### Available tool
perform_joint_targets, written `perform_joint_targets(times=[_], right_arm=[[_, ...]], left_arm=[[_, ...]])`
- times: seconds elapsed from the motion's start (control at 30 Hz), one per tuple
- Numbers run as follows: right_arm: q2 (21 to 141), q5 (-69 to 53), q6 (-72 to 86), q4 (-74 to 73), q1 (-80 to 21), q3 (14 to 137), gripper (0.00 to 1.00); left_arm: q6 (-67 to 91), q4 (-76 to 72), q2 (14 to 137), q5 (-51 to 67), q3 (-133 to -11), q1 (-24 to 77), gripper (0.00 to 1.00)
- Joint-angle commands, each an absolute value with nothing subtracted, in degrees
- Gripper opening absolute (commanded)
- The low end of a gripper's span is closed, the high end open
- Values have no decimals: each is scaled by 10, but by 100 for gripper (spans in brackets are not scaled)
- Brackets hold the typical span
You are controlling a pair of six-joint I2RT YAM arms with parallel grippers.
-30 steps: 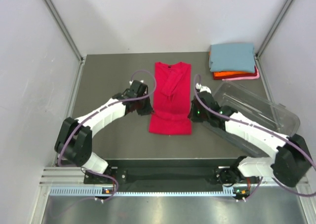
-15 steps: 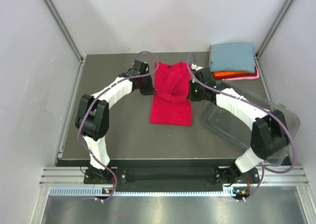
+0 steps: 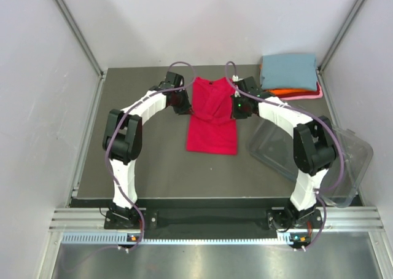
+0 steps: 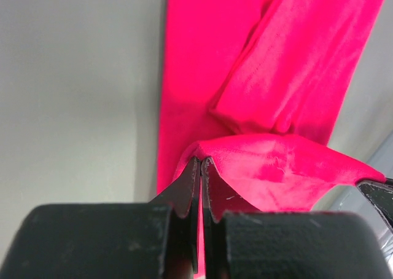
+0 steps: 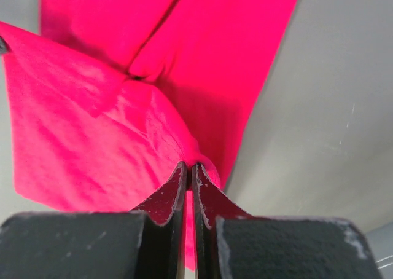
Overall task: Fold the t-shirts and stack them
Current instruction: Fold the tshirt
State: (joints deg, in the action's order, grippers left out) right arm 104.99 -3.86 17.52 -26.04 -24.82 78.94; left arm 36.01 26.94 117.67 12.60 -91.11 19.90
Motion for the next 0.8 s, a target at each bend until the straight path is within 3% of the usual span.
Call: perform_joint_targets(times=[0.0,0.77], right_arm=[[1062,-46,155,-261,-234,828,0],[1141,-53,131,-260,-207,892,0]], left_arm=[[359,247,1197,134,-947,192,0],[369,255,1233,112,-978,183,0]])
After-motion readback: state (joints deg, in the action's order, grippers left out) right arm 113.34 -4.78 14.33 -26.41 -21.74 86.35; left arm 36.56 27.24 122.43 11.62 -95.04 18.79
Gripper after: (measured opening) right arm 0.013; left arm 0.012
